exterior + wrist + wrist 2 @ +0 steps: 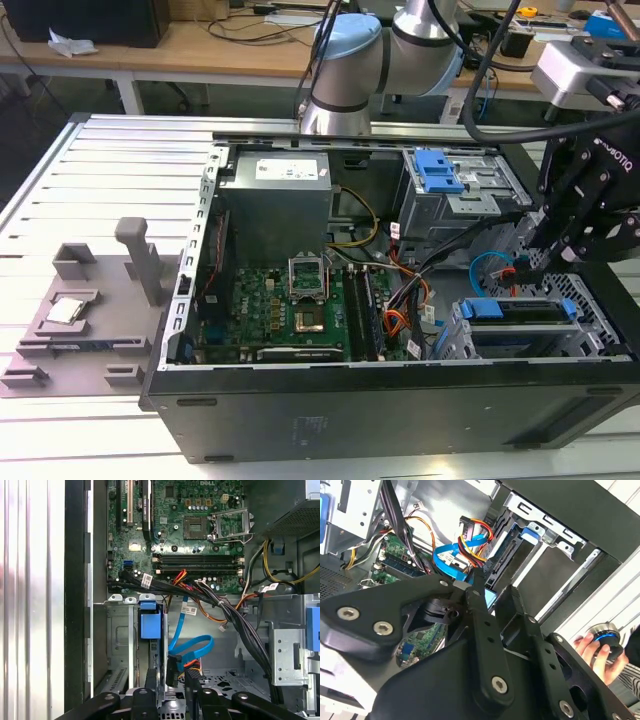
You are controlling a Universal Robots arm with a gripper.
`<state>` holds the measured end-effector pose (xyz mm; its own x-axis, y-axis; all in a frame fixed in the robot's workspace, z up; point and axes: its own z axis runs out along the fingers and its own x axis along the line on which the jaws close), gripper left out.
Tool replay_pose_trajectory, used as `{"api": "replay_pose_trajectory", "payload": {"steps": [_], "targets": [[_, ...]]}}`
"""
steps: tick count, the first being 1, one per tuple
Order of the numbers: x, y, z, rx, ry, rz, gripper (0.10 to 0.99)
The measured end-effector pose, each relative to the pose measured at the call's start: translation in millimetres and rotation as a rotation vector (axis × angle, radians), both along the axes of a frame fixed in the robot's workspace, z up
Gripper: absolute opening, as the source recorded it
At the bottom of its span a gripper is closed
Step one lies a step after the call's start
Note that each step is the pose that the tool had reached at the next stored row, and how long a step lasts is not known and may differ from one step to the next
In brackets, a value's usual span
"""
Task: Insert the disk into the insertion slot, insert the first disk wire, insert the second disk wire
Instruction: 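Insert the first disk wire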
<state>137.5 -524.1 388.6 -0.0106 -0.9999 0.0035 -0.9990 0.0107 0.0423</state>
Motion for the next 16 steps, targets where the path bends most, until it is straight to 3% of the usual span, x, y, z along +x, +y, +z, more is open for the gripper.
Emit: {"api": "replay_pose_trajectory", "payload": {"steps": [4,7,16], "targets": [[0.0,0.2,-0.5,0.0,0.0,0.0,0.361],[0.0,3.7,-1.8,0.0,0.0,0.0,0.361],[3.1,4.9,-14.0,0.0,0.0015,0.0,0.361]]}}
